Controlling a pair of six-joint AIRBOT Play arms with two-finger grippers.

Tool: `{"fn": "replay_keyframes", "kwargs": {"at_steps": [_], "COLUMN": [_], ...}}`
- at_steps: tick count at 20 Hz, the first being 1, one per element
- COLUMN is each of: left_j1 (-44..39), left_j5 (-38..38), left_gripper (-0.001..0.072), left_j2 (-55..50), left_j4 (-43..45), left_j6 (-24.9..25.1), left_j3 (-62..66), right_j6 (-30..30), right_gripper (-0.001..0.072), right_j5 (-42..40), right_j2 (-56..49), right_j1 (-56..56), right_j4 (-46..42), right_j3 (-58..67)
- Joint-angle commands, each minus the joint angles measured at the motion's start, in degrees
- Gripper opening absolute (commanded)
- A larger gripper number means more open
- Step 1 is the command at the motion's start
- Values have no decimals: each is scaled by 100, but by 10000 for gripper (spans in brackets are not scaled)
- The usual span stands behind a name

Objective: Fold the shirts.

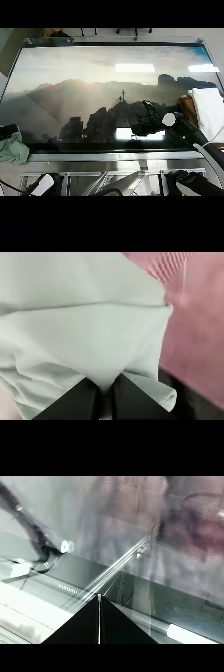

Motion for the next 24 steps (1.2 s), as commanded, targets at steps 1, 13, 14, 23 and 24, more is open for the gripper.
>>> {"fn": "replay_keyframes", "kwargs": {"at_steps": [1, 13, 14, 23, 24], "left_j1": [-758, -5956, -6157, -5313, -5016], "left_j5": [-404, -323, -310, -1445, -1545], "left_gripper": [9, 11, 15, 661, 661], "left_j2": [192, -778, -1014, -1373, -1237], "left_j4": [-1126, -1847, -1871, -1875, -1932], "left_j6": [295, -302, -348, -546, -546], "left_j3": [999, 2267, 2258, 2839, 2544], "right_j6": [0, -260, -258, -483, -573], "right_gripper": [22, 23, 29, 345, 345], "right_j5": [2, 798, 898, 1246, 1196], "right_j2": [15, 413, 459, 459, 452], "right_j1": [0, -1224, -1364, -1707, -1700], "right_j4": [7, -2, -2, 4, 17], "right_j3": [11, 1447, 1447, 1344, 1237]}}
